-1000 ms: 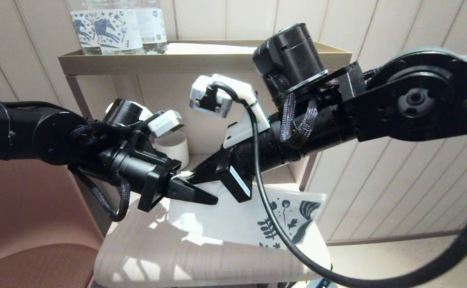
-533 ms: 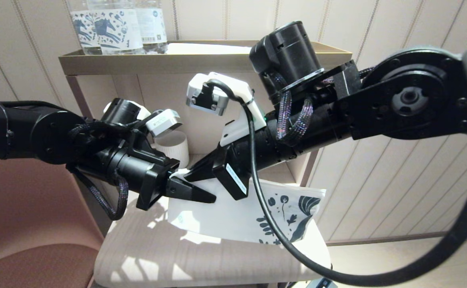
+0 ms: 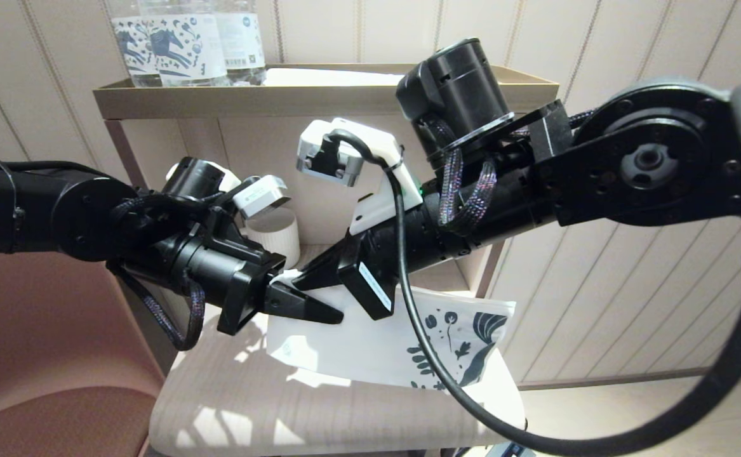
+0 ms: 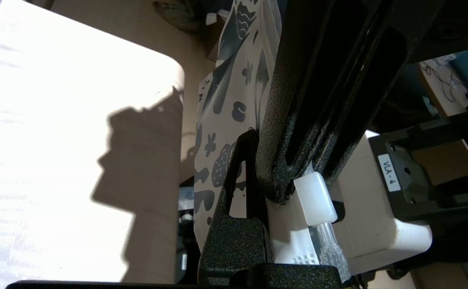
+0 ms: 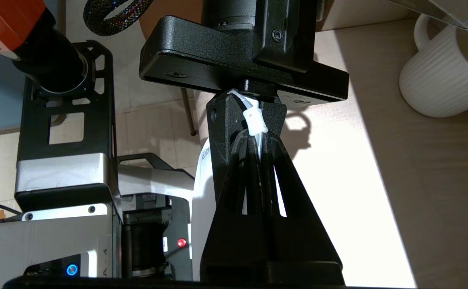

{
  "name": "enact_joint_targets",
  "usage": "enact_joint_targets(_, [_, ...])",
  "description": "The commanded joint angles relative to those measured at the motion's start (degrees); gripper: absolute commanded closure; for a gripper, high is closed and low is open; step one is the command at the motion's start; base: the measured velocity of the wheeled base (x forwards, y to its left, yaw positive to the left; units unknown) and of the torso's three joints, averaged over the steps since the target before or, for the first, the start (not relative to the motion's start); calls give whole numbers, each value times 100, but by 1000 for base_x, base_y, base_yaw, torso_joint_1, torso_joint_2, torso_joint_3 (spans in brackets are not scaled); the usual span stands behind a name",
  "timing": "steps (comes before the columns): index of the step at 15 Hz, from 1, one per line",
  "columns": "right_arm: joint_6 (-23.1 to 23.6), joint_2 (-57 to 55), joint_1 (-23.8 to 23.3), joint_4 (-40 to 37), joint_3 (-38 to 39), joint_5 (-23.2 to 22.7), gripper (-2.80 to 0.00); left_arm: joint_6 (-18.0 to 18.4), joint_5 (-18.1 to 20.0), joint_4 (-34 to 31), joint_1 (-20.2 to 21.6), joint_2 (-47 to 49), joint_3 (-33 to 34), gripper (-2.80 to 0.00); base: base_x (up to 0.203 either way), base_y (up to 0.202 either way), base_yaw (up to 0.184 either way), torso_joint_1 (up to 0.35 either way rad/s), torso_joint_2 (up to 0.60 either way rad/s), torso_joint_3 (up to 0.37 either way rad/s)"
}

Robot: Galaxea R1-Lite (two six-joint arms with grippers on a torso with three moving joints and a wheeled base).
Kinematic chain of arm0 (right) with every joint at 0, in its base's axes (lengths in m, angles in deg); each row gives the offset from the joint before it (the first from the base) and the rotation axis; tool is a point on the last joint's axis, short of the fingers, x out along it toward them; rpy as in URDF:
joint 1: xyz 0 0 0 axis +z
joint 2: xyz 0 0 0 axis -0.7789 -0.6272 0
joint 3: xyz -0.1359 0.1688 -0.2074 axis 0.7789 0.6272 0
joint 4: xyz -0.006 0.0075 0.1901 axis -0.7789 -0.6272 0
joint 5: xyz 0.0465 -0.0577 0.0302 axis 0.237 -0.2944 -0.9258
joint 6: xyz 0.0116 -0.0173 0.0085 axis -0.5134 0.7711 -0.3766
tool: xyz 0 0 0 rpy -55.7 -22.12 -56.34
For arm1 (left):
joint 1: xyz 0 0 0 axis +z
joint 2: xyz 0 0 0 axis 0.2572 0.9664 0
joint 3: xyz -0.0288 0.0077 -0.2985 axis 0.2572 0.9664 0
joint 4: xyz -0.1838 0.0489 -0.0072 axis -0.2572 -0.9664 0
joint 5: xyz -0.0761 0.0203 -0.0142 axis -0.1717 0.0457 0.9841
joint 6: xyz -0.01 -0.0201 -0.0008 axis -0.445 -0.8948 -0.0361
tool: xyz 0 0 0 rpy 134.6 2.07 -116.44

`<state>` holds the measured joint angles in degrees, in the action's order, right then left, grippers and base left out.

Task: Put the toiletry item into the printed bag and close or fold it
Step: Close the strorage bag and place it on the desk

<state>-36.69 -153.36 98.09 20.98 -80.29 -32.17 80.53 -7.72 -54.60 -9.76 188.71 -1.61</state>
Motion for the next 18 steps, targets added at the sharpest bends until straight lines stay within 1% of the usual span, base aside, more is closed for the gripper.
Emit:
enact_joint_targets(1, [12, 2, 9, -29, 8, 11, 0, 12, 46, -14, 5, 17, -1, 0, 0, 0, 0, 0, 0, 0])
enact_joint_targets(2, [12, 2, 9, -20, 0, 21, -280, 12, 37, -14, -4, 18, -1, 0, 0, 0, 0, 0, 0, 0])
enact_joint_targets(14, [-2, -104, 53, -29, -237, 47, -280, 4, 54, -14, 23, 9, -18, 0, 0, 0, 0, 0, 0, 0])
enact_joint_targets(18, [3, -104, 46, -17, -174, 47, -280, 4, 46, -14, 23, 9, -18, 0, 0, 0, 0, 0, 0, 0])
